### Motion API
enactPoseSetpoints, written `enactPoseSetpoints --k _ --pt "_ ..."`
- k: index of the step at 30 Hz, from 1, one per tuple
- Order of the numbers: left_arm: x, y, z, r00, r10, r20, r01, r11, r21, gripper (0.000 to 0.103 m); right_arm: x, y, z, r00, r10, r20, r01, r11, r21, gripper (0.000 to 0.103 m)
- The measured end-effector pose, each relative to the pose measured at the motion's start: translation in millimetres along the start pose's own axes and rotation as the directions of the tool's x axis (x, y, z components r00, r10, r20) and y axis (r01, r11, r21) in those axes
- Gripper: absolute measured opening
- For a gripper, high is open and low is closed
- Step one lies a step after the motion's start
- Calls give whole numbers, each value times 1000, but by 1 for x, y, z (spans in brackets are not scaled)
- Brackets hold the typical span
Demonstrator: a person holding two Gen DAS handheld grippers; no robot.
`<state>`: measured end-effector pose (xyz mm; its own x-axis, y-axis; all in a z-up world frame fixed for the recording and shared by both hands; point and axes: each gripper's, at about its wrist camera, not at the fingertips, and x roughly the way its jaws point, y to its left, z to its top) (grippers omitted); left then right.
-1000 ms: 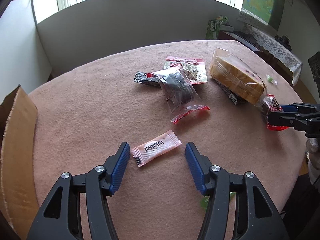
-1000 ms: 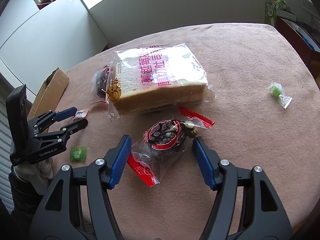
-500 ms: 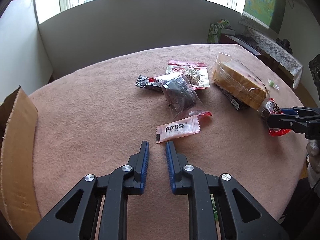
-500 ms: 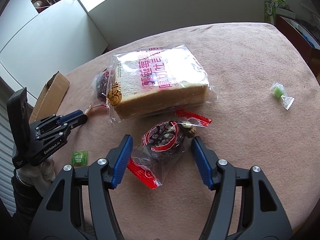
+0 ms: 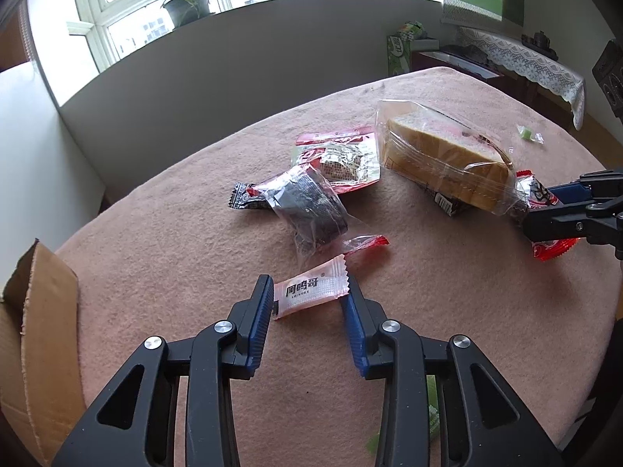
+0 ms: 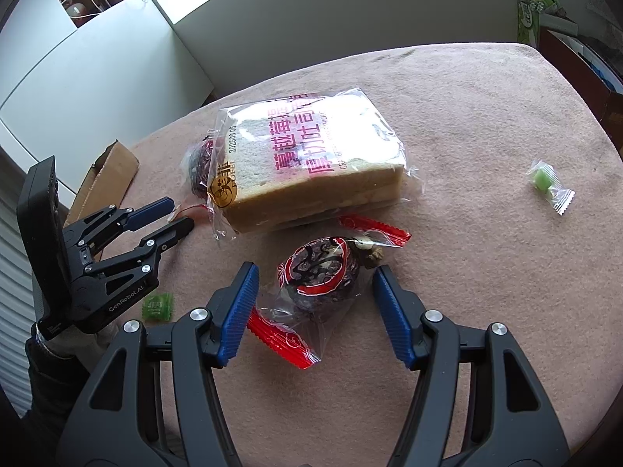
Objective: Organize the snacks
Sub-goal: 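Close the left gripper on the pink candy while the right gripper grasps the red-wrapped pastry, then carry both snacks over the cardboard box and open both grippers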
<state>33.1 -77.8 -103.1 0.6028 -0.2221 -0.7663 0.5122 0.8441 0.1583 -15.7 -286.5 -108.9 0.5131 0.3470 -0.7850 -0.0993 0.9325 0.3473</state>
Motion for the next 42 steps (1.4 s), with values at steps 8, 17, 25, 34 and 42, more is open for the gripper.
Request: enactPoseSetpoints --k 8,17,25,34,42 --pt "0 10 -2 999 -46 -6 45 998 -52 9 -1 -20 4 995 104 3 -104 988 116 62" --pt "-9 12 -7 998 -66 8 66 995 -69 6 -2 -7 1 1000 25 6 -25 998 58 45" --pt "-23 14 -14 994 -108 26 110 989 -97 5 -12 -3 -4 997 81 12 -81 995 55 43" --pt "-52 30 -21 991 -98 92 110 984 -140 5 -14 39 0 990 136 21 -136 991 -14 42" --pt "-85 62 -33 984 -74 164 108 972 -209 5 -15 87 14 983 176 48 -172 982 -80 42"
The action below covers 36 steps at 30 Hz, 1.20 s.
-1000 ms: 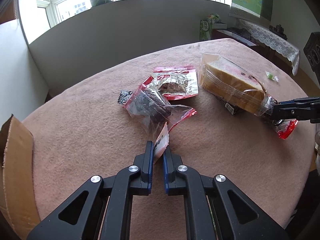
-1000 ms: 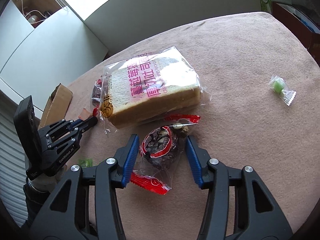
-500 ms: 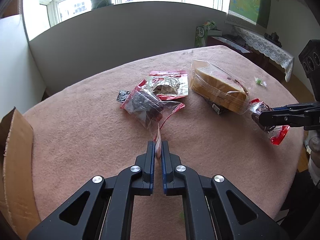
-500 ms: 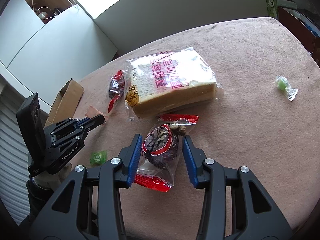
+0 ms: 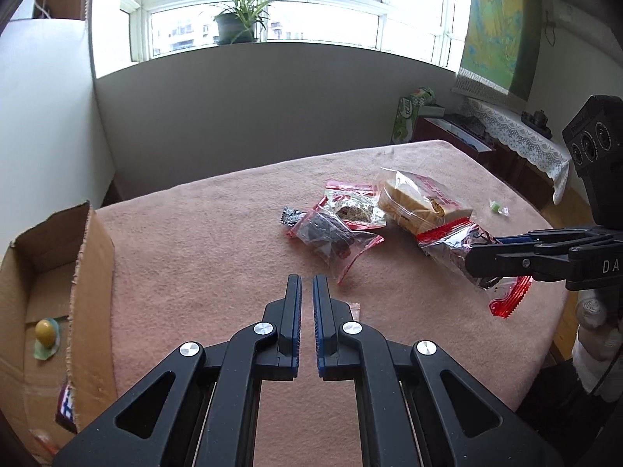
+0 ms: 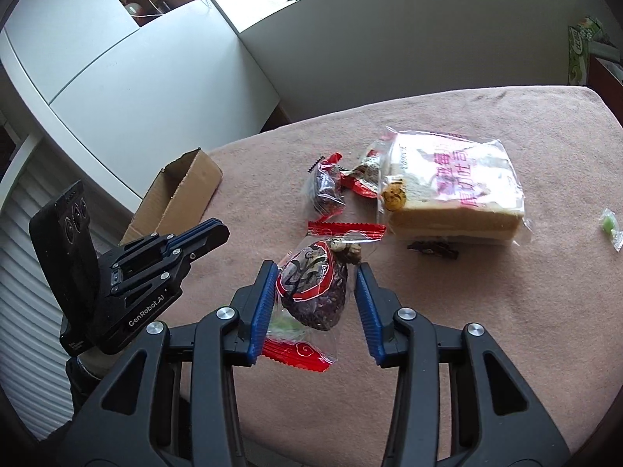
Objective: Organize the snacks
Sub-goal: 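Carry both snacks over the cardboard box and open both grippers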
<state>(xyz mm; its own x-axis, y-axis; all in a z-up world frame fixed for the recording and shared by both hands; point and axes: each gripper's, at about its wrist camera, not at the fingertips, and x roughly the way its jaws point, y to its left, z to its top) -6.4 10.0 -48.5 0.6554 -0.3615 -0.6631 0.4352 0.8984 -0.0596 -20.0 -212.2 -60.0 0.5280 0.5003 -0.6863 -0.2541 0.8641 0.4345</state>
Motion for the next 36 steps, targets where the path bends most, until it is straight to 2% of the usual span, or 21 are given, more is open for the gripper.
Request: enactPoseSetpoints --k 4,7,9,12,13,14,15,26,28,30,33,36 --pt "-8 12 -4 1000 -5 10 5 1000 -23 5 4 21 8 1000 24 13 -23 1000 -19 42" --pt "1 10 -4 999 -43 -19 42 999 -20 5 4 32 7 1000 -5 30 6 999 -53 42" --pt "11 3 -6 996 -75 -54 75 997 -19 5 3 31 5 999 -16 32 18 998 -55 42" --pt "21 -13 -10 993 -80 -88 82 996 20 7 2 20 3 1000 -21 22 21 999 -33 42" --pt "24 -18 -11 992 -74 -100 78 996 37 13 2 16 3 1000 -21 20 22 999 -26 42" --pt "28 -22 -12 991 -69 -117 75 996 48 25 1 14 2 1000 -22 20 23 1000 -22 42" --pt "32 -23 -14 989 -63 -131 70 996 50 29 0 12 2 1000 -23 21 24 1000 -19 42" --pt "53 -34 -21 981 -26 -193 42 996 79 30 -6 5 2 999 -25 28 25 1000 -15 42" --pt "54 -35 -20 981 -22 -194 37 997 74 27 -5 4 2 999 -28 27 29 1000 -12 42" --pt "54 -37 -21 981 -22 -192 40 995 89 18 -5 4 2 999 -26 26 27 1000 -8 42" --pt "53 -42 -23 983 -5 -183 25 994 107 18 -3 5 3 999 -24 23 24 1000 -5 42" --pt "52 -40 -21 985 -8 -175 22 997 80 18 -2 10 5 999 -22 27 23 1000 -15 42"
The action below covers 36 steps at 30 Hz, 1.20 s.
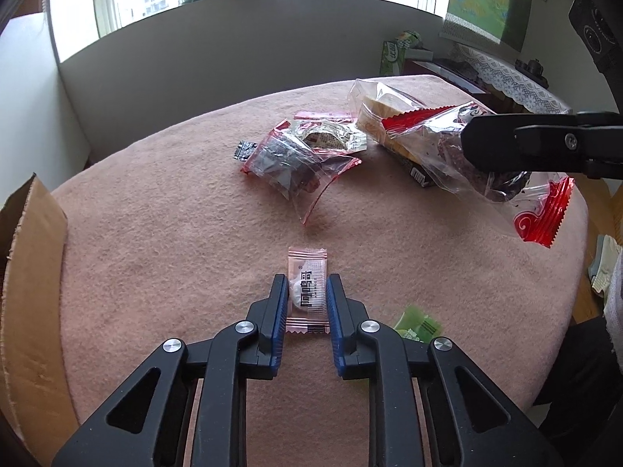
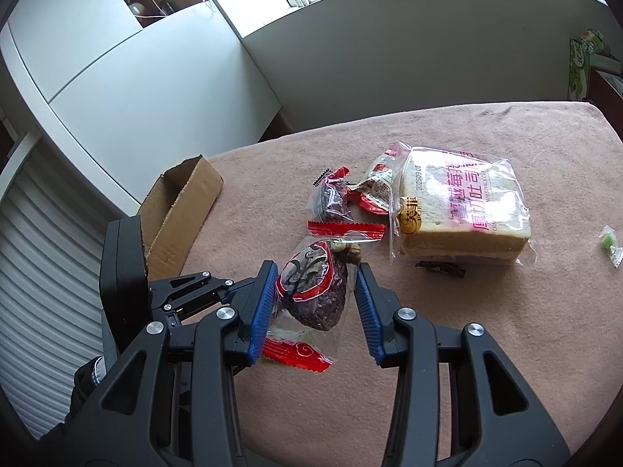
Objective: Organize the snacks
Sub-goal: 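Carry both snacks over the cardboard box and open both grippers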
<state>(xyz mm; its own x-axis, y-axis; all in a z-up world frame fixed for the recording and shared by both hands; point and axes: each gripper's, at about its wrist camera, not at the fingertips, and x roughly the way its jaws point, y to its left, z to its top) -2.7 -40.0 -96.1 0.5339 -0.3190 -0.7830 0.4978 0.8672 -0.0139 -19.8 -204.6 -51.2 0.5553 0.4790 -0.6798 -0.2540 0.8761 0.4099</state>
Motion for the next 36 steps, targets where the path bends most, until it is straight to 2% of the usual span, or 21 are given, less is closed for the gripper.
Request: enactPoseSetpoints --k 8,12,15,19,26,30,33,34,35,36 --pt "-49 22 0 993 28 112 -19 997 -79 18 -1 37 23 998 41 52 -39 998 -43 42" --pt "-77 50 -9 979 56 196 -26 988 -153 18 7 65 35 995 66 70 -60 995 -81 42" --pt "-96 71 -17 970 97 221 -57 981 -184 18 22 88 39 996 73 57 -66 991 -113 42" --pt "-127 94 -28 945 168 280 -106 969 -222 18 43 123 41 994 106 29 -101 983 -156 42" --pt "-147 147 -59 916 289 279 -183 919 -350 18 81 181 42 988 152 -16 -152 960 -236 42" --pt "-150 170 -71 902 353 248 -236 885 -402 18 104 206 44 989 143 -34 -147 948 -283 43" --pt "-147 182 -74 901 369 227 -247 868 -430 18 120 219 43 989 140 -51 -149 941 -305 44" --pt "-147 184 -74 897 384 221 -261 861 -436 19 124 222 42 989 138 -51 -147 939 -311 45" --pt "-147 185 -75 893 392 219 -268 857 -441 19 126 221 42 989 136 -53 -145 938 -315 53" --pt "-148 187 -75 891 399 217 -271 851 -451 19 128 222 41 989 139 -54 -149 938 -313 66"
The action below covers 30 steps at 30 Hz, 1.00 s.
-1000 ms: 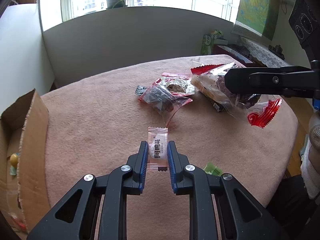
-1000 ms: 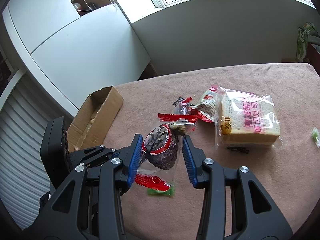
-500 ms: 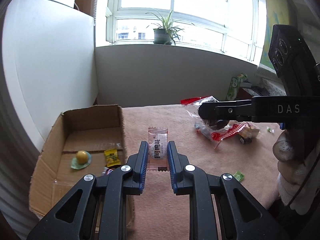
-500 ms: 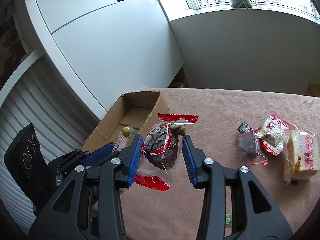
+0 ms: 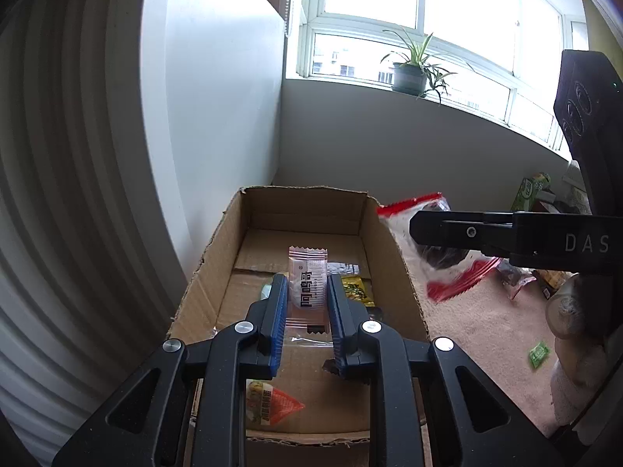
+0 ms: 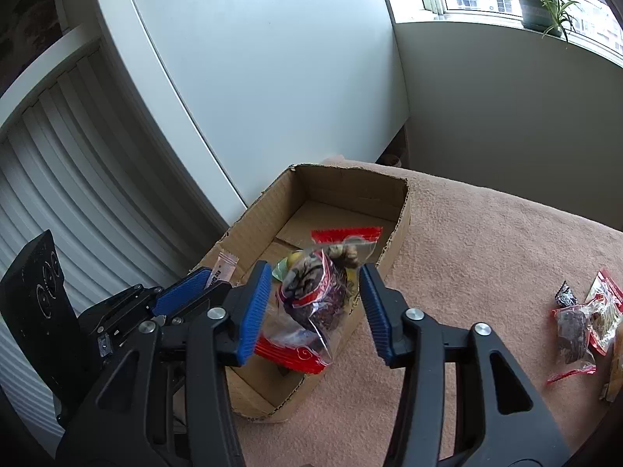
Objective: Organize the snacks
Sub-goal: 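Carry both snacks over the cardboard box and open both grippers, then move the right tool to the green candy packet while the left tool approaches the bagged dark pastry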
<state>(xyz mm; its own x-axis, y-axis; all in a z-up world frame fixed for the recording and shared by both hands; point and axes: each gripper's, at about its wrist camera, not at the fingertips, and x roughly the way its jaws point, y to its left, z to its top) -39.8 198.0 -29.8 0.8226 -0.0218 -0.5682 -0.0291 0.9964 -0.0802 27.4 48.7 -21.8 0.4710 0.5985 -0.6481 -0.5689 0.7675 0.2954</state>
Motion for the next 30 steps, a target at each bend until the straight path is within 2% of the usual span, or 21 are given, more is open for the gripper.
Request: enactPoseSetpoints --k 2,4,10,15,17,19,23,26,30 --pt "-2 3 0 1000 1 2 -1 1000 -10 31 1 -1 0 1000 17 11 -18 1000 7 78" --pt "-3 5 1 1000 14 13 -13 1000 -16 42 -2 -2 -1 1000 12 19 -12 1000 5 78" --pt "-8 -6 6 999 -9 39 9 1000 -10 43 -27 -24 -6 999 -15 43 13 1000 27 78" --pt "-10 -38 7 995 -91 42 89 995 39 43 -54 -61 -14 995 -83 57 80 995 53 78" --pt "-7 -54 5 989 -147 28 145 987 68 43 -65 -80 -20 992 -115 56 111 991 73 78" --pt "-3 -72 2 978 -207 2 206 974 99 43 -75 -102 -25 987 -152 52 146 984 101 78" --pt "4 -121 -14 945 -317 -77 326 923 204 43 -90 -147 -37 981 -189 35 181 969 166 78" --pt "12 -158 -29 929 -339 -148 368 883 291 43 -99 -169 -43 981 -191 16 184 964 192 78" --pt "17 -189 -47 916 -342 -210 397 848 350 43 -103 -183 -50 983 -185 -3 182 964 195 78"
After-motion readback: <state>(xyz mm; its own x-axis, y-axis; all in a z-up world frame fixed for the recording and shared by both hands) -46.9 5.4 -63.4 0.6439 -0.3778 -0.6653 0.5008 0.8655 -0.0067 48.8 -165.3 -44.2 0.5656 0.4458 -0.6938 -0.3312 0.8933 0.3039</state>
